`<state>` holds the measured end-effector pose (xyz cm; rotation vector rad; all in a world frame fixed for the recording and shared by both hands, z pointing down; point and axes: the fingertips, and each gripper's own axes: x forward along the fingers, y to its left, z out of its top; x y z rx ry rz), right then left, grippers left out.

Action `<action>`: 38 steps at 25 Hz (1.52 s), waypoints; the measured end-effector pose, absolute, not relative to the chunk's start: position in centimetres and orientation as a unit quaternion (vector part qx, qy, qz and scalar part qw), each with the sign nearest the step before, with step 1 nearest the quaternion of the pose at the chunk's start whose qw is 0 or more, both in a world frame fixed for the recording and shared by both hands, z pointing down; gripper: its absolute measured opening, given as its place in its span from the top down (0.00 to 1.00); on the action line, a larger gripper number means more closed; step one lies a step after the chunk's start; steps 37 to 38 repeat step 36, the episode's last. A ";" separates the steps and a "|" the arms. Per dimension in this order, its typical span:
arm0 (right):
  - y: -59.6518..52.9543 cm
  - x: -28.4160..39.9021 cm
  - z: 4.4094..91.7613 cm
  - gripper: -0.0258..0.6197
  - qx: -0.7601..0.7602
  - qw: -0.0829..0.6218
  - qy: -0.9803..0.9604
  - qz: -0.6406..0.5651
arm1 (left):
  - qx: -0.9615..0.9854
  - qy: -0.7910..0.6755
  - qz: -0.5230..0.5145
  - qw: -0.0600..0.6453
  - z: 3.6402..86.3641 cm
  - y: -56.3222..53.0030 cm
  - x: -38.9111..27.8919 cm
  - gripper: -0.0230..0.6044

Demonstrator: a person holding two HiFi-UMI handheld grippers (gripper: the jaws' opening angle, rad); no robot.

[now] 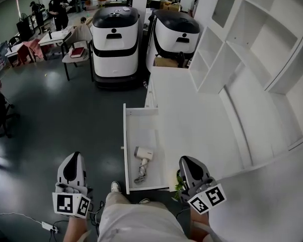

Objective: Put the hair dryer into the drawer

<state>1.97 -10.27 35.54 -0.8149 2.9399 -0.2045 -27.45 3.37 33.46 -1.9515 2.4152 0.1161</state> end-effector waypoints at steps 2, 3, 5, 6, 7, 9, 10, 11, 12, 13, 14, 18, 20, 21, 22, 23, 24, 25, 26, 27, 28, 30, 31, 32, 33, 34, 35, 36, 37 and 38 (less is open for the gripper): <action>-10.2 2.4 35.4 0.95 -0.270 0.043 0.960 -0.063 | -0.630 0.775 0.039 0.015 33.6 3.4 -27.0 0.94; -10.2 2.6 35.3 0.95 -0.273 0.044 0.959 -0.063 | -0.631 0.774 0.040 0.015 33.6 3.3 -26.8 0.94; -10.2 3.1 35.2 0.95 -0.278 0.045 0.957 -0.065 | -0.634 0.772 0.042 0.014 33.7 2.8 -26.5 0.94; -10.3 3.2 35.3 0.95 -0.279 0.046 0.957 -0.065 | -0.635 0.771 0.043 0.012 33.8 2.5 -26.4 0.94; -10.3 3.4 35.3 0.95 -0.281 0.045 0.957 -0.065 | -0.637 0.770 0.045 0.011 33.8 2.2 -26.2 0.94; -10.4 3.7 35.3 0.95 -0.284 0.044 0.956 -0.060 | -0.640 0.767 0.045 0.009 34.0 1.7 -25.7 0.94; -10.4 3.8 35.3 0.95 -0.287 0.043 0.955 -0.053 | -0.642 0.765 0.044 0.009 34.0 1.5 -25.4 0.94; -10.4 4.0 35.2 0.95 -0.290 0.042 0.955 -0.047 | -0.643 0.764 0.045 0.008 34.0 1.3 -25.2 0.94; -10.4 4.1 35.1 0.95 -0.293 0.042 0.954 -0.042 | -0.644 0.763 0.045 0.008 33.9 1.2 -25.1 0.94; -10.5 4.1 35.1 0.95 -0.294 0.042 0.954 -0.039 | -0.645 0.762 0.046 0.009 33.9 1.0 -25.0 0.94; -10.6 4.1 35.1 0.95 -0.294 0.041 0.954 -0.039 | -0.646 0.762 0.046 0.010 33.8 0.8 -25.0 0.94; -10.6 3.9 35.3 0.95 -0.291 0.040 0.955 -0.041 | -0.646 0.761 0.047 0.012 33.8 0.6 -25.0 0.94; -10.6 3.8 35.3 0.95 -0.290 0.040 0.955 -0.041 | -0.646 0.762 0.046 0.011 33.9 0.5 -25.0 0.94; -10.7 3.8 35.3 0.95 -0.290 0.040 0.955 -0.041 | -0.646 0.762 0.046 0.010 33.9 0.5 -25.0 0.94; -10.8 3.8 35.3 0.95 -0.290 0.039 0.955 -0.041 | -0.647 0.761 0.045 0.010 34.0 0.4 -25.0 0.94; -10.8 3.7 35.3 0.95 -0.290 0.039 0.955 -0.042 | -0.647 0.761 0.045 0.009 34.0 0.3 -24.9 0.94; -10.8 3.7 35.4 0.95 -0.290 0.038 0.955 -0.042 | -0.648 0.760 0.044 0.009 34.1 0.3 -24.9 0.94; -10.8 3.6 35.4 0.95 -0.290 0.038 0.955 -0.043 | -0.648 0.760 0.044 0.008 34.2 0.2 -24.9 0.94; -10.8 3.6 35.5 0.95 -0.289 0.037 0.956 -0.043 | -0.649 0.760 0.044 0.006 34.3 0.2 -24.9 0.94; -10.7 3.5 35.6 0.95 -0.289 0.036 0.956 -0.043 | -0.649 0.760 0.045 0.004 34.4 0.2 -25.0 0.94; -10.7 3.5 35.6 0.95 -0.289 0.035 0.956 -0.043 | -0.649 0.760 0.045 0.003 34.4 0.2 -25.0 0.94; -10.7 3.4 35.7 0.95 -0.289 0.035 0.956 -0.044 | -0.649 0.759 0.045 0.001 34.5 0.1 -25.1 0.94; -10.7 3.4 35.6 0.95 -0.289 0.034 0.956 -0.044 | -0.650 0.759 0.045 0.001 34.5 0.1 -25.1 0.94; -10.7 3.4 35.6 0.95 -0.290 0.033 0.955 -0.045 | -0.650 0.759 0.045 0.001 34.4 0.1 -25.1 0.94; -10.7 3.4 35.6 0.95 -0.290 0.033 0.955 -0.045 | -0.650 0.759 0.045 0.000 34.5 0.1 -25.1 0.94; -10.7 3.4 35.7 0.95 -0.290 0.033 0.955 -0.045 | -0.650 0.759 0.045 0.000 34.5 0.0 -25.1 0.94; -10.8 3.4 35.7 0.95 -0.291 0.032 0.955 -0.045 | -0.650 0.759 0.045 -0.001 34.5 0.0 -25.1 0.94; -10.8 3.4 35.7 0.95 -0.291 0.032 0.955 -0.045 | -0.650 0.759 0.045 -0.002 34.5 0.0 -25.1 0.94; -10.8 3.4 35.7 0.95 -0.291 0.032 0.955 -0.045 | -0.650 0.759 0.045 -0.002 34.5 0.0 -25.1 0.94; -10.8 3.4 35.7 0.95 -0.291 0.032 0.955 -0.045 | -0.650 0.759 0.045 -0.002 34.5 0.0 -25.1 0.94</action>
